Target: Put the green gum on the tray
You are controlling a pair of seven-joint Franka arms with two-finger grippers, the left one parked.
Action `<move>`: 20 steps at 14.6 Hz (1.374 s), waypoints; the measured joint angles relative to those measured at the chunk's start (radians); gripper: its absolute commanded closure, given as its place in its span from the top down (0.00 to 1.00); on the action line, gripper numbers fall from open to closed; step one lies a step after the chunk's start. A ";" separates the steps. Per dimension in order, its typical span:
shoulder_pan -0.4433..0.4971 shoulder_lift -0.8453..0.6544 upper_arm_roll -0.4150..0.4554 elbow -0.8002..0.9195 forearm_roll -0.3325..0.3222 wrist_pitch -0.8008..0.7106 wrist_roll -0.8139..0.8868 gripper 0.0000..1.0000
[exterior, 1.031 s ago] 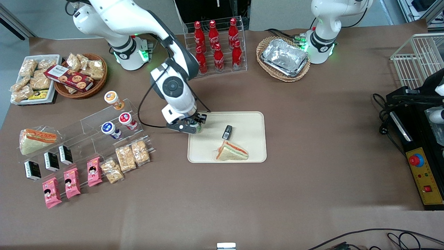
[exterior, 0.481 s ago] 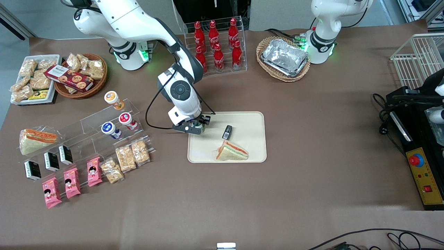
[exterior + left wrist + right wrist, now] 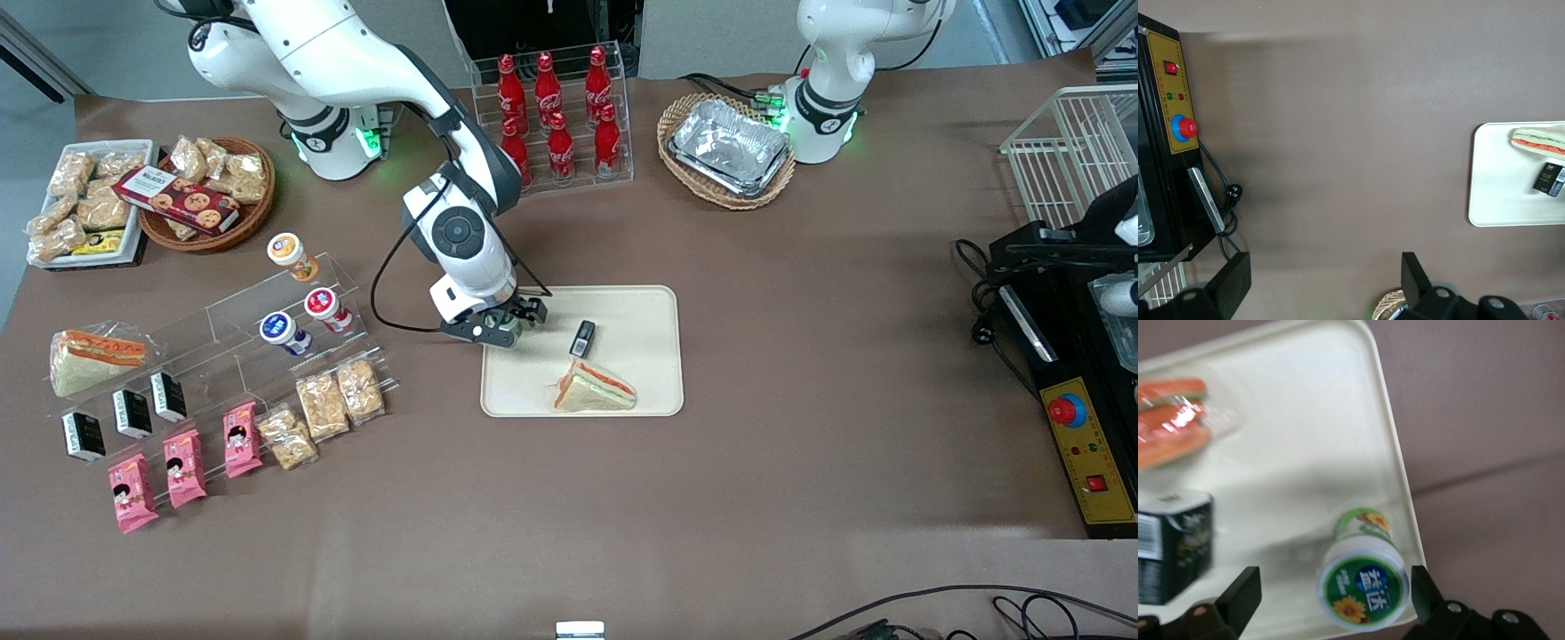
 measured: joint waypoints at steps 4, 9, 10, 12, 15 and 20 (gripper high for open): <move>-0.055 -0.106 -0.023 0.025 -0.003 -0.114 -0.006 1.00; -0.258 -0.303 -0.032 0.034 -0.039 -0.326 -0.265 1.00; -0.301 -0.331 -0.033 0.035 -0.039 -0.356 -0.332 1.00; -0.379 -0.378 -0.034 0.047 -0.040 -0.429 -0.444 1.00; -0.468 -0.413 -0.034 0.128 -0.041 -0.597 -0.563 1.00; -0.591 -0.419 -0.035 0.273 -0.042 -0.783 -0.717 1.00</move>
